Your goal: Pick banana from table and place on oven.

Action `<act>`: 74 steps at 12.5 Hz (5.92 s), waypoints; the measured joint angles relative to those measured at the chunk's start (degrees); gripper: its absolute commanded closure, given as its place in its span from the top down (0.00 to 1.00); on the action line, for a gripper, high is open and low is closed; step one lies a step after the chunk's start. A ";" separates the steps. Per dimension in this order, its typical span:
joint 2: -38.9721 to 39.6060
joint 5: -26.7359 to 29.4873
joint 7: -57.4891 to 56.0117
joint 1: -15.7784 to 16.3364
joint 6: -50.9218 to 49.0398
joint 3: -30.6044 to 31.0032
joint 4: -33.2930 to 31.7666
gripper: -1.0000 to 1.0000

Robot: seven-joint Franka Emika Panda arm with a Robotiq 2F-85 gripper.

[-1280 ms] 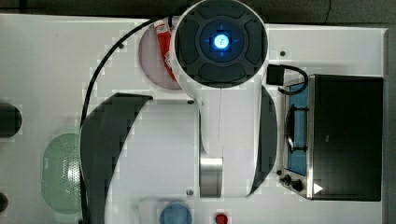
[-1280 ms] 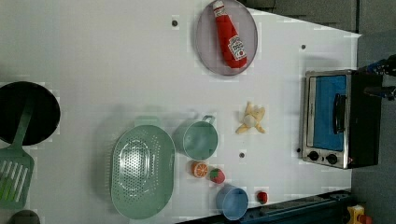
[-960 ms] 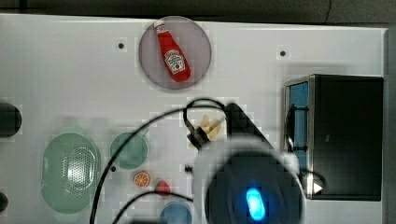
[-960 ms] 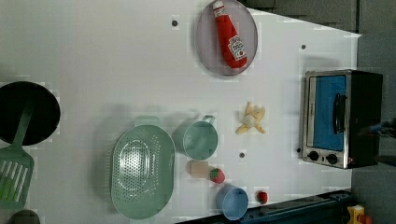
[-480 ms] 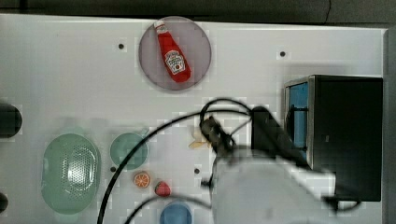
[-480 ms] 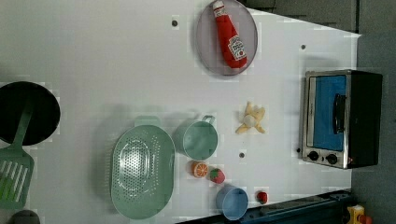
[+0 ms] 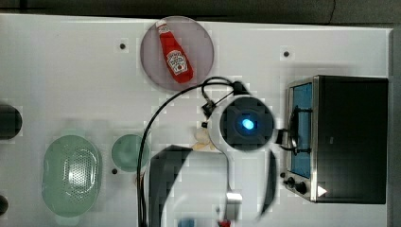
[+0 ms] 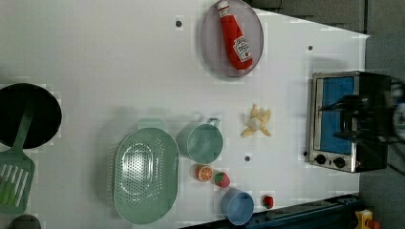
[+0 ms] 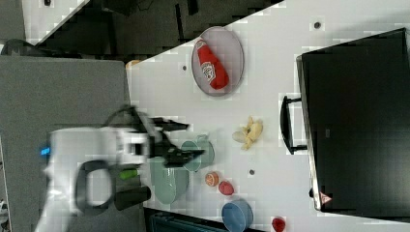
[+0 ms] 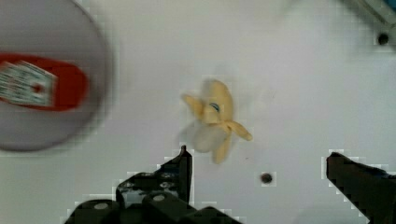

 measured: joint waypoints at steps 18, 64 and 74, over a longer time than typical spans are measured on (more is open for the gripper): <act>26.85 -0.47 0.33 0.55 33.63 4.96 -9.29 0.59; 16.49 0.31 -49.62 -1.73 -7.18 -31.14 28.42 1.00; -0.89 -2.63 -7.26 4.25 -27.05 -3.79 31.78 1.00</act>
